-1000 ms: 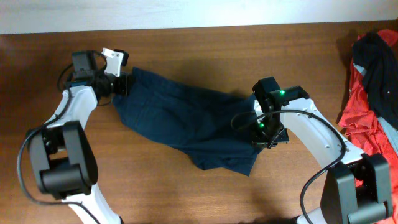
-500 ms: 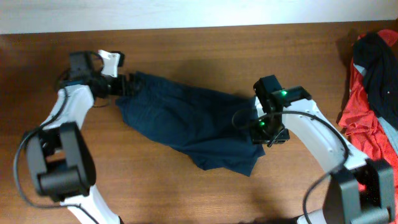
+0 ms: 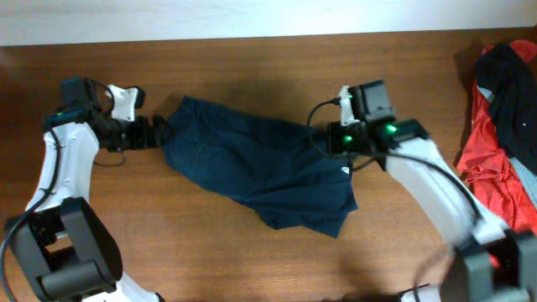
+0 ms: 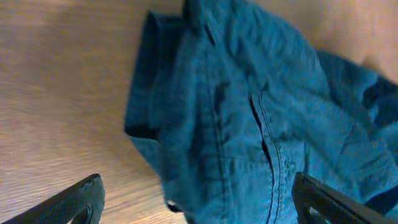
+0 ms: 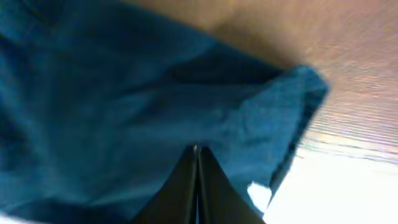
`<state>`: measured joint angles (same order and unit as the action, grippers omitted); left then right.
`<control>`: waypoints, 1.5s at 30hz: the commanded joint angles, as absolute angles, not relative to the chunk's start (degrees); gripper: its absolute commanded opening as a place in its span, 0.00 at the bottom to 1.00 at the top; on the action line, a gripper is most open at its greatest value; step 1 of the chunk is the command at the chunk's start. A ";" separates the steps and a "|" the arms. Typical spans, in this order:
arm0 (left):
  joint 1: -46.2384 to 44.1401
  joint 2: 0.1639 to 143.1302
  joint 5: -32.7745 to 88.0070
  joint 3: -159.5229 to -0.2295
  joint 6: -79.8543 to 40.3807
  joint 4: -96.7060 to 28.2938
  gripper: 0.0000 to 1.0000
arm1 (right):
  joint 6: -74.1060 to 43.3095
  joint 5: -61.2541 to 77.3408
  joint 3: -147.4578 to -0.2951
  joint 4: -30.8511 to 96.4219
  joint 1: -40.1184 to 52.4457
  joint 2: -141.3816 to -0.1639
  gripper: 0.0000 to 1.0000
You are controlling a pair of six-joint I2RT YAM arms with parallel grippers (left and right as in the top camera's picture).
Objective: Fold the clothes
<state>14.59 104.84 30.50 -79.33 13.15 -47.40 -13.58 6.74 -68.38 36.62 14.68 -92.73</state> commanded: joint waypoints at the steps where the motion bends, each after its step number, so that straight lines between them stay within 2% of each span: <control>1: 12.86 105.51 30.81 -75.88 20.21 -43.62 0.93 | -14.02 10.22 -67.59 32.67 14.61 -103.33 0.04; 5: 12.36 105.54 30.50 -73.36 25.02 -35.44 0.82 | -14.06 11.64 -67.59 30.61 14.59 -110.24 0.04; 10: 12.40 106.34 26.79 -72.79 25.87 -30.59 0.80 | -14.04 11.57 -67.59 31.00 14.48 -111.94 0.04; 14: 12.36 108.64 30.35 -72.79 25.87 -29.34 0.79 | -14.04 11.20 -67.59 31.14 14.48 -111.92 0.04; 16: 12.36 109.95 34.59 -72.79 25.87 -29.61 0.67 | -14.02 10.13 -67.59 31.55 14.33 -111.92 0.04; 17: 12.36 110.98 38.68 -72.79 25.87 -30.37 0.56 | -14.02 9.63 -67.59 32.16 13.91 -111.92 0.04; 20: 12.36 111.83 41.17 -72.79 26.65 -32.47 0.42 | -14.04 9.67 -67.59 32.71 12.78 -111.92 0.04; 22: 12.43 111.85 40.95 -72.79 28.99 -35.31 0.28 | -14.04 9.67 -67.59 32.93 11.99 -111.92 0.04; 28: 12.58 111.85 31.59 -72.79 31.33 -42.76 0.01 | -14.04 9.65 -67.59 34.24 10.85 -111.92 0.04; 31: 12.62 111.85 31.11 -72.79 30.61 -43.44 0.01 | -14.72 8.08 -67.59 34.83 10.83 -111.92 0.04; 35: 13.41 111.85 24.77 -72.90 25.52 -45.17 0.01 | -19.31 -0.71 -67.59 36.84 10.66 -111.92 0.04; 41: 15.97 111.85 14.55 -73.69 13.15 -45.10 0.01 | -19.18 -0.75 -67.59 36.77 8.64 -111.92 0.04; 45: 17.65 111.85 18.17 -75.96 10.98 -43.42 0.01 | -19.09 -0.69 -67.59 36.80 7.73 -111.92 0.04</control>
